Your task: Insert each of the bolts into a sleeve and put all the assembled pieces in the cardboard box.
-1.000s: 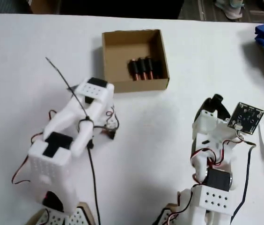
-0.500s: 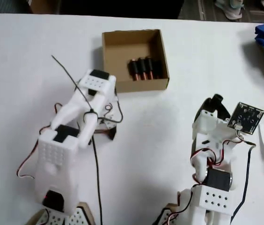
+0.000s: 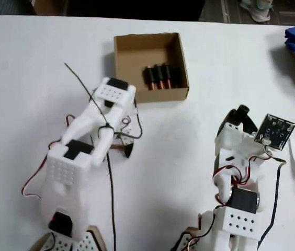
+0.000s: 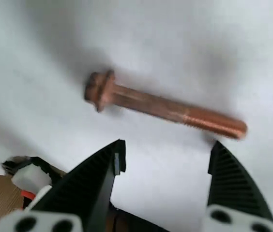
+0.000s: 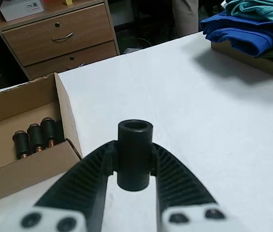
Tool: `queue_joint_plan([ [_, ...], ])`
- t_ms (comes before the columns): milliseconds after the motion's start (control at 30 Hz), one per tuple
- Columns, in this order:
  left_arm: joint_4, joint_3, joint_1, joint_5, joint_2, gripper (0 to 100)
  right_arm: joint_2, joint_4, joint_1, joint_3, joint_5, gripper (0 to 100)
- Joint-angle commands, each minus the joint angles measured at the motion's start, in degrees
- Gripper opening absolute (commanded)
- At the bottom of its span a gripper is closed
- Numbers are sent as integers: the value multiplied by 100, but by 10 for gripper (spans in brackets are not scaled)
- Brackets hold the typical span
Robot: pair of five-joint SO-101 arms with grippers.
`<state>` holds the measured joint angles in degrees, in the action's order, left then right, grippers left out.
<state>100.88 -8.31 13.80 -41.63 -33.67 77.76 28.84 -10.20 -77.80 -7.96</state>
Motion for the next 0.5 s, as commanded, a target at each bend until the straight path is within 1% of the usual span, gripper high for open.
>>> queue_joint_plan([
  [0,88,-48,-105,-440,651,296,163,-171,-13,53,35,20],
  [267,53,-119,-246,-1099,527,297,163,-171,-4,53,18,20],
  [467,-18,-303,-440,-1090,360,297,163,-171,-4,53,9,20],
])
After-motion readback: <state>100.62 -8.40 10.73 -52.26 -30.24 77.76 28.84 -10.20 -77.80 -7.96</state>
